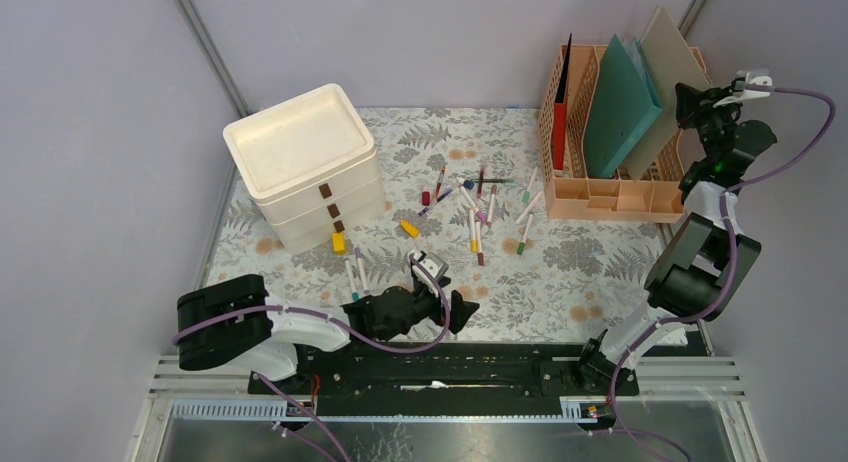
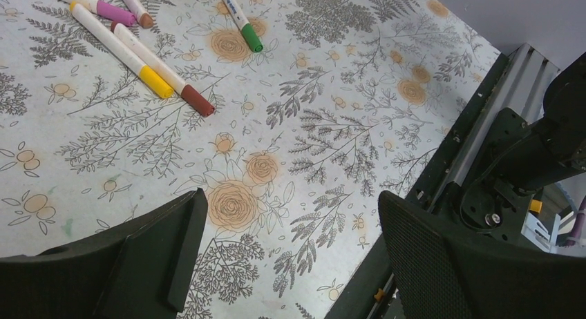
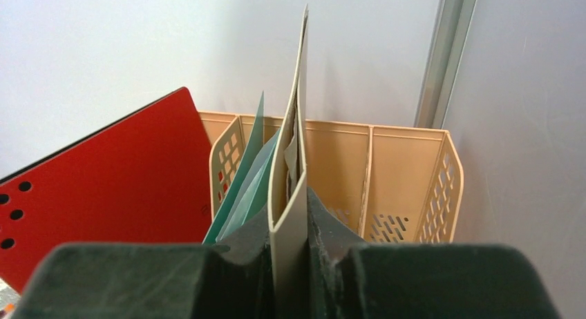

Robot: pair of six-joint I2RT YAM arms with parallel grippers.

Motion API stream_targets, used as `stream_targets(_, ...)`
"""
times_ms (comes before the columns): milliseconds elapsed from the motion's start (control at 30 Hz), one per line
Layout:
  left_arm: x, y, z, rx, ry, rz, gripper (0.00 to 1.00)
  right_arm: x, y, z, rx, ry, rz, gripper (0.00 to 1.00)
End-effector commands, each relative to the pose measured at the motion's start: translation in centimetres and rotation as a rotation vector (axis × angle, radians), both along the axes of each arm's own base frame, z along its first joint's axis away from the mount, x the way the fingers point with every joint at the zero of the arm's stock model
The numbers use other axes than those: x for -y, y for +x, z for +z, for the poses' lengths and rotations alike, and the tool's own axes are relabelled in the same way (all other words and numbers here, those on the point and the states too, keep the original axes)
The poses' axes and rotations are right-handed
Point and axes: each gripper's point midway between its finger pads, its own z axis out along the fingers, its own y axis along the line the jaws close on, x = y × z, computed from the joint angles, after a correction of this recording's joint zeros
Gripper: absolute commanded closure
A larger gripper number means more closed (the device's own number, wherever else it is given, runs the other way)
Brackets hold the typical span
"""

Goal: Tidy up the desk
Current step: Place the folder in the storage box.

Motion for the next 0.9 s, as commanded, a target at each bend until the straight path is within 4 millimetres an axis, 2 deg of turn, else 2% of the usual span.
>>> stream_targets(0, 0.9, 0.2, 2.8, 0.023, -0.109, -0.016, 0.01, -0.2, 0.1, 0.4, 0.027, 0.085, 0.016, 1.0)
stream_targets(100, 0.9, 0.2, 2.8, 0.023, -0.115, -0.024, 0.01, -0.3, 0.1, 0.0, 0.03, 0.068, 0.022, 1.0)
stream_targets(300, 0.9, 0.3, 2.5, 0.018, -0.12, -0.038, 0.01, 0.7, 0.3, -3.0, -0.002, 0.021, -0.044, 1.0)
stream_targets(500, 0.9, 0.5, 2.5, 0.014, -0.122, -0.04, 0.01, 1.3, 0.4, -3.8, 0.028, 0.06, -0.069, 1.0)
stream_targets(667, 1.1, 0.6, 2.5, 0.012, -0.125, -0.047, 0.01, 0.5, 0.3, -5.3, -0.022, 0.021, -0.033, 1.0)
stream_targets(733, 1.3, 0.5, 2.4, 0.008, -0.123, -0.055, 0.01, -0.1, -0.2, -6.1, -0.041, -0.008, -0.015, 0.85)
stream_targets(867, 1.4, 0.4, 2.7, 0.005, -0.123, -0.063, 0.01, -0.9, -1.3, -7.3, -0.078, -0.067, -0.007, 0.38)
